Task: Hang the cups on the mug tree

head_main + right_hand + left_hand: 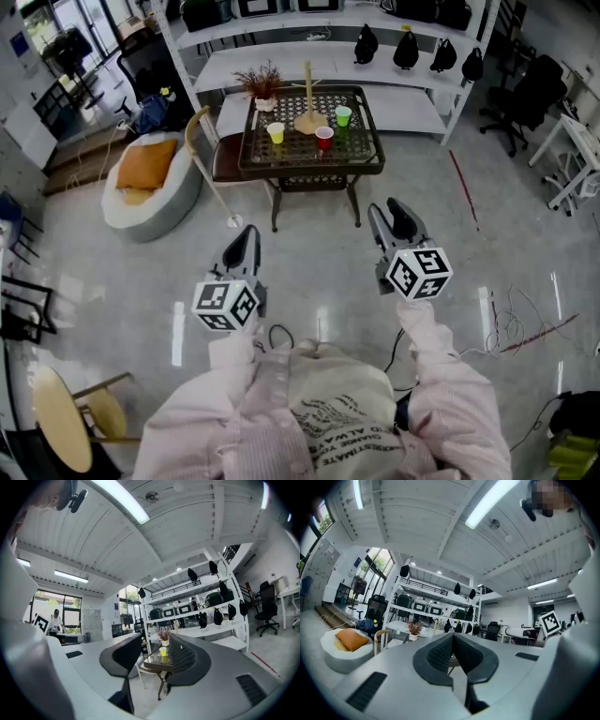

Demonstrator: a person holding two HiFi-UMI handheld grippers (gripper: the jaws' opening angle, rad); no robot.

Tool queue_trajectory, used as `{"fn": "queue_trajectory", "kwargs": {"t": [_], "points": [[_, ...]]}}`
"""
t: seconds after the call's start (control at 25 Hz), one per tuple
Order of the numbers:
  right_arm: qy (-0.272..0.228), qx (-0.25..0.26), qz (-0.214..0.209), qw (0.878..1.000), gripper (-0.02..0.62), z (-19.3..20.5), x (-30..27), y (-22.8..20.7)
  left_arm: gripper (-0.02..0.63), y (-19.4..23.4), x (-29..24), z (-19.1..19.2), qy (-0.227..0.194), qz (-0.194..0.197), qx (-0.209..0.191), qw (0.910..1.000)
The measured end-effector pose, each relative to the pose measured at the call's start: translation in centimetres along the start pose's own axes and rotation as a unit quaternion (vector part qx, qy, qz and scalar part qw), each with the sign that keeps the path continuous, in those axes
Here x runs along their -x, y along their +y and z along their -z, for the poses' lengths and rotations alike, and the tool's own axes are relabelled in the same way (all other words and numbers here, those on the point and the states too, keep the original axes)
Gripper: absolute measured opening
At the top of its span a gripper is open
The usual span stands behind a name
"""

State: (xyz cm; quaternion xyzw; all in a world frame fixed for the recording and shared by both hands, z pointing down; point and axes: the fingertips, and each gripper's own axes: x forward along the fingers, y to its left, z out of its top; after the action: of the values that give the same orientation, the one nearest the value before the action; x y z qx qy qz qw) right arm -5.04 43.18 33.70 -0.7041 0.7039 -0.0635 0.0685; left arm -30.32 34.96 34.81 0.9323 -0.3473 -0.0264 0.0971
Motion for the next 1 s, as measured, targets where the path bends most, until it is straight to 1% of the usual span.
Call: {"fn": "queue_trajectory", "kwargs": {"t": [0.04,0.28,0.56,0.76,0.84,0.92,1.0], "points": [[0.001,-0.003,-0.002,1.000,0.158,0.1,0.0,-0.1,-0.002,-0.1,0.0,0.1,0.000,0.000,0.001,1.0000],[0.002,0.011,-0.007,1.000,0.233,0.9,-0.2,-0.8,-0.002,-0.7,0.1,1.2,0.004,-0.001,0.004,1.0000],[0.016,0.020,-0.014,1.000,0.262,2.0,-1.2,-1.0,-0.002,-0.3,0.4,2.3,0.013,-0.018,0.012,0.9997],[0.023,0.016,-0.015,0.999,0.270,2.9,-2.5,-1.7,-0.002,0.4,-0.8,2.5,0.016,-0.021,0.013,0.9996],[0.019,0.008,-0.006,1.000,0.270,3.1,-3.2,-2.4,-0.002,0.6,-1.8,2.7,0.018,-0.020,0.014,0.9995],[0.014,-0.011,0.004,1.000,0.270,3.5,-4.0,-3.3,-0.002,0.9,-3.0,3.0,0.021,-0.018,0.015,0.9995],[0.020,-0.022,0.006,1.000,0.270,4.2,-5.3,-4.0,-0.002,1.3,-4.5,3.3,0.025,-0.015,0.017,0.9994]]}}
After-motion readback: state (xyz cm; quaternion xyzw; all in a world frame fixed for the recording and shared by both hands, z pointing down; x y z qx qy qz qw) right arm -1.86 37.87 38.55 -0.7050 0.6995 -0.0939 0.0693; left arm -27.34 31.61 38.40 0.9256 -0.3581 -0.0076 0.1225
